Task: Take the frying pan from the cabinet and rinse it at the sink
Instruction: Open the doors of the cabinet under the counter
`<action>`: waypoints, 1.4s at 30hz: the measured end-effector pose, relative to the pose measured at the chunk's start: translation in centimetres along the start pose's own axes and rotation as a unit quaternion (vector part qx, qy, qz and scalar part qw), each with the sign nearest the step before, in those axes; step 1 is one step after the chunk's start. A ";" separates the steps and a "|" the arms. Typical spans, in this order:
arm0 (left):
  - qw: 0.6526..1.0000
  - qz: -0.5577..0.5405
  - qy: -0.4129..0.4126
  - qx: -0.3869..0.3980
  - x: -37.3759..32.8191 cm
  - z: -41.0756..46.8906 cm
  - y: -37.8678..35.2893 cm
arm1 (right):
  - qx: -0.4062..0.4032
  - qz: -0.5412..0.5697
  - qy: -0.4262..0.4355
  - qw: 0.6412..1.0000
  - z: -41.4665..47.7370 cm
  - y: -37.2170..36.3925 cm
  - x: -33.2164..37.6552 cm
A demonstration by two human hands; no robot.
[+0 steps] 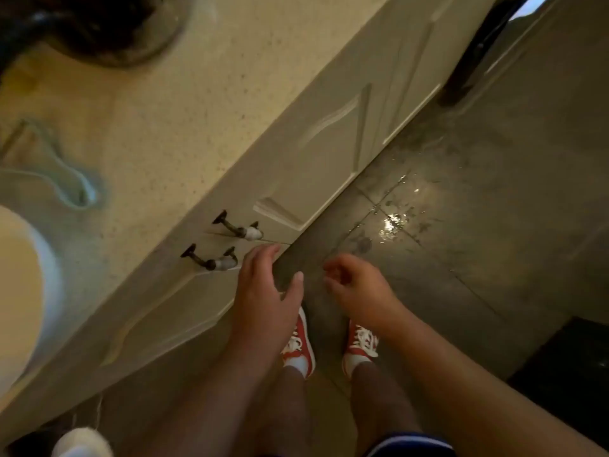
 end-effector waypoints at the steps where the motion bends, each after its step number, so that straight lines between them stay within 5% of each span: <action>1: 1.000 -0.004 -0.022 -0.011 -0.2 0.2 0.1 | -0.019 0.002 0.022 1.000 1.0 0.0 0.7; 12: 0.983 -0.104 -0.096 -0.115 4.9 1.5 0.2 | -0.066 0.028 0.195 0.978 8.1 -6.0 6.5; 28: 0.961 -0.249 -0.054 -0.107 4.8 0.5 0.5 | -0.190 -0.004 0.159 0.969 6.4 -7.8 5.1; 33: 0.960 -0.264 -0.055 -0.074 4.5 -1.0 0.9 | -0.235 -0.036 0.146 0.960 4.2 -7.4 3.2; 42: 0.978 -0.112 -0.153 0.088 2.5 -3.0 0.6 | -0.319 0.030 0.015 0.947 0.5 -6.6 0.1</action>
Point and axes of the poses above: each hand's wrist, its own z-axis towards the middle knuckle, its own y-axis out of the back of the hand, x = y × z, the point moved 4 cm from there along z, towards the middle knuckle, and after that the axes turned 10 degrees about -z, right-handed, at the moved point
